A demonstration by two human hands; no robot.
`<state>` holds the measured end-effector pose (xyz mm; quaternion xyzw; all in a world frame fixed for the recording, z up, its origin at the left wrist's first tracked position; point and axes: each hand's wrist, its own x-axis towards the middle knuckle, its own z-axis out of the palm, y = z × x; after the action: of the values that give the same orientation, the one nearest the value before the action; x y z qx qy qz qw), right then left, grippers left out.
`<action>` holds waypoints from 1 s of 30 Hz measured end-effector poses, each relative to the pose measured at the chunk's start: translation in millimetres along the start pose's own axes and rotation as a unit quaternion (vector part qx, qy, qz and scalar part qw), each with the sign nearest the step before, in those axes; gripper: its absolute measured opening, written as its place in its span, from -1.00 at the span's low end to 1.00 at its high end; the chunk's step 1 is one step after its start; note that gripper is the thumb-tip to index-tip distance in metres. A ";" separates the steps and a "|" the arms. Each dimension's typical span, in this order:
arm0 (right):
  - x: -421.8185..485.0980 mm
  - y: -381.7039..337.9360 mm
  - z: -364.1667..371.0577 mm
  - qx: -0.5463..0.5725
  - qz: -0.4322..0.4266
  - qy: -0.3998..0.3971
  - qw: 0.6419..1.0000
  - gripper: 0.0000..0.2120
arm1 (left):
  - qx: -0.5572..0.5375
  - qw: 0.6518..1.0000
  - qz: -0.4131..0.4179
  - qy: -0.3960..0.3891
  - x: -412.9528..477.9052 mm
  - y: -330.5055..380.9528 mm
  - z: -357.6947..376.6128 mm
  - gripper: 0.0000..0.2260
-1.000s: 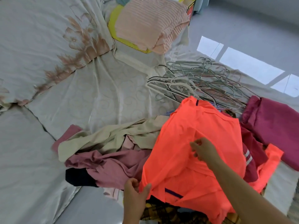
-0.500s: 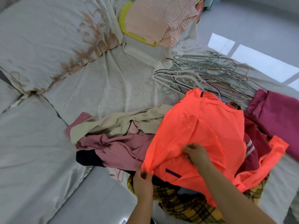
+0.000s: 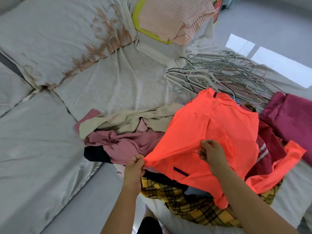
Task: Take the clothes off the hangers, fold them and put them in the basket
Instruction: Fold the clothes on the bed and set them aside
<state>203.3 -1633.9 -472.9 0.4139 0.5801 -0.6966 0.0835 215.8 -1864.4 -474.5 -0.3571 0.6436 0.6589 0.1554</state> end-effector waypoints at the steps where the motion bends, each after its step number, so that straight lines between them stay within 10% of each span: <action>1: 1.2 1.3 -1.2 -0.044 -0.014 0.005 0.999 -0.85 | 0.044 0.999 0.014 -0.007 0.6 0.8 -1.1 -0.73; 13: 1.0 11.8 -2.4 -0.183 -0.004 0.001 0.983 -0.92 | 0.031 0.997 -0.065 0.005 -30.2 -54.3 29.4 -0.73; 26: -11.5 14.7 -12.0 -0.176 -0.041 -0.008 0.984 -0.87 | 0.361 0.921 0.143 0.038 -2.4 -43.6 -12.0 -0.68; 30: -33.9 26.5 -53.0 -0.081 -0.094 0.127 0.984 -0.90 | 0.344 0.908 0.238 -0.022 -30.9 -34.4 17.2 -0.81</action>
<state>266.3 -1608.0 -468.8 0.4345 0.6770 -0.5936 -0.0232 255.6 -1835.8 -480.6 -0.1030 0.8926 0.4216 0.1218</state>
